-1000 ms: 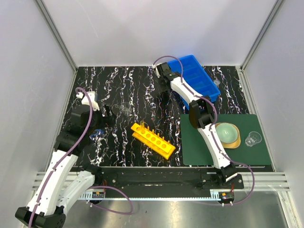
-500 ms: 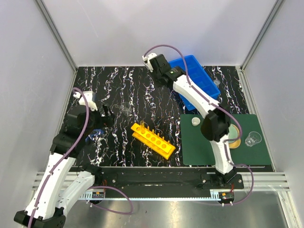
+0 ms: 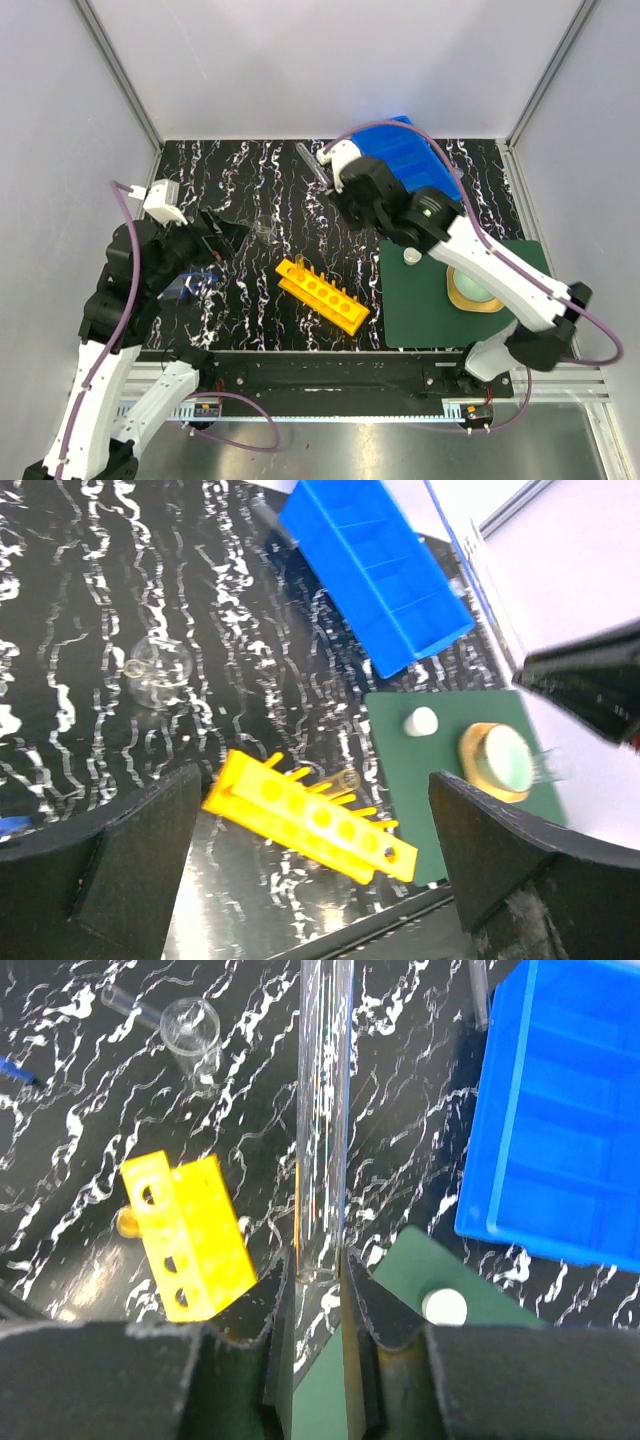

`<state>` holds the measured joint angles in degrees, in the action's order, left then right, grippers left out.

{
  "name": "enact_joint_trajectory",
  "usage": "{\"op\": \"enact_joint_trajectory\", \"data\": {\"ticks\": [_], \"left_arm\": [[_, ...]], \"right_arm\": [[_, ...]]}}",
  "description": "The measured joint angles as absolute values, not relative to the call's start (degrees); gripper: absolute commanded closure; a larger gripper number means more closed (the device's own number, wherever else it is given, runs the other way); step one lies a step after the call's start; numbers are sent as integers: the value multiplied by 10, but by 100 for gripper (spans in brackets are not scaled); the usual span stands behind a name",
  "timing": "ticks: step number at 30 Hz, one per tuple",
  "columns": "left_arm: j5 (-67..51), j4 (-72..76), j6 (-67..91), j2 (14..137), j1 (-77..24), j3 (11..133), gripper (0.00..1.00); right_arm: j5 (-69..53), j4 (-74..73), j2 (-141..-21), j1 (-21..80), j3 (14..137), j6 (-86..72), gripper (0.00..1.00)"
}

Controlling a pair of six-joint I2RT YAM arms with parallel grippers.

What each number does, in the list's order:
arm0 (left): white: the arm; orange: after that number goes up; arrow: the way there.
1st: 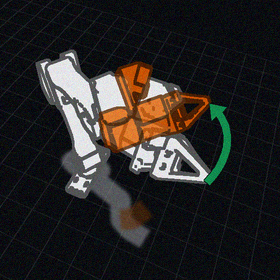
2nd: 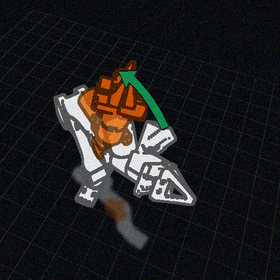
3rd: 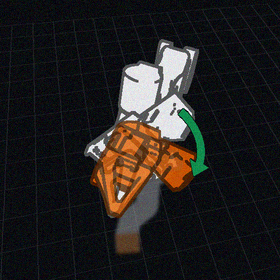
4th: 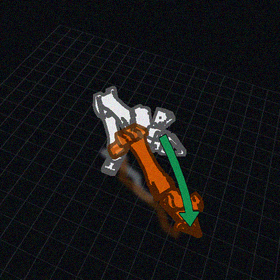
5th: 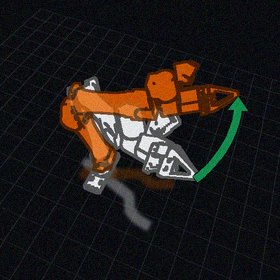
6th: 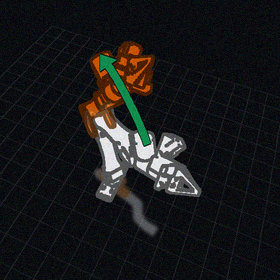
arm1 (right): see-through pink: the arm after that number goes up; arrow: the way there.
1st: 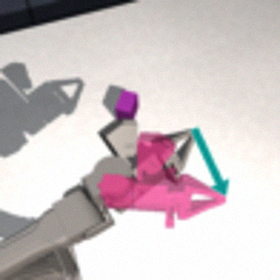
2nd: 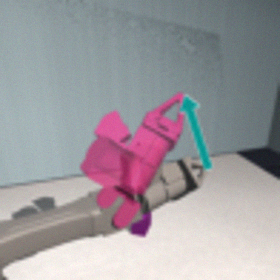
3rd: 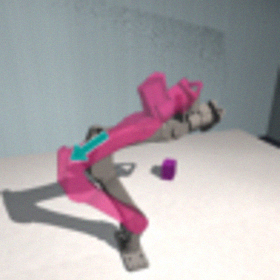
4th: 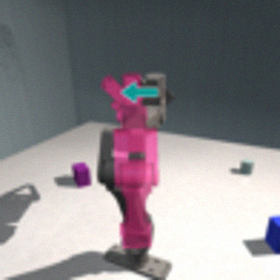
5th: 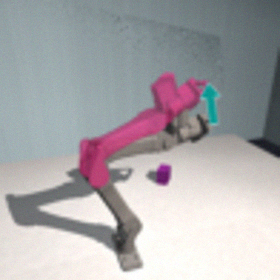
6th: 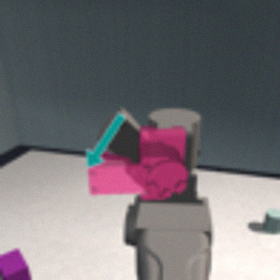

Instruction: Organize the chemistry lab equipment

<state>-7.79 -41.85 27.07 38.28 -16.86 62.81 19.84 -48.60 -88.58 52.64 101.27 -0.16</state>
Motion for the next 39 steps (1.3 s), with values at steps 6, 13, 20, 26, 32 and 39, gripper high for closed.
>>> {"op": "enact_joint_trajectory", "data": {"ticks": [6, 13, 20, 26, 32, 39], "left_arm": [[-135, -322, 416, 358, -169, 596, 5], [-234, -123, 608, 375, -169, 480, 9], [-316, -8, 720, 443, -169, 452, 11], [-353, 54, 769, 448, -165, 443, 12], [-374, 90, 796, 447, -157, 435, 14], [-390, 95, 808, 446, -154, 422, 21]], "right_arm": [[233, -532, -780, 591, 962, -50, 100], [260, -571, -720, 685, 940, -96, 100], [279, -587, -722, 757, 928, -119, 100], [296, -585, -763, 795, 922, -121, 100], [297, -581, -763, 800, 921, -121, 100], [301, -580, -790, 811, 938, -120, 100]]}}
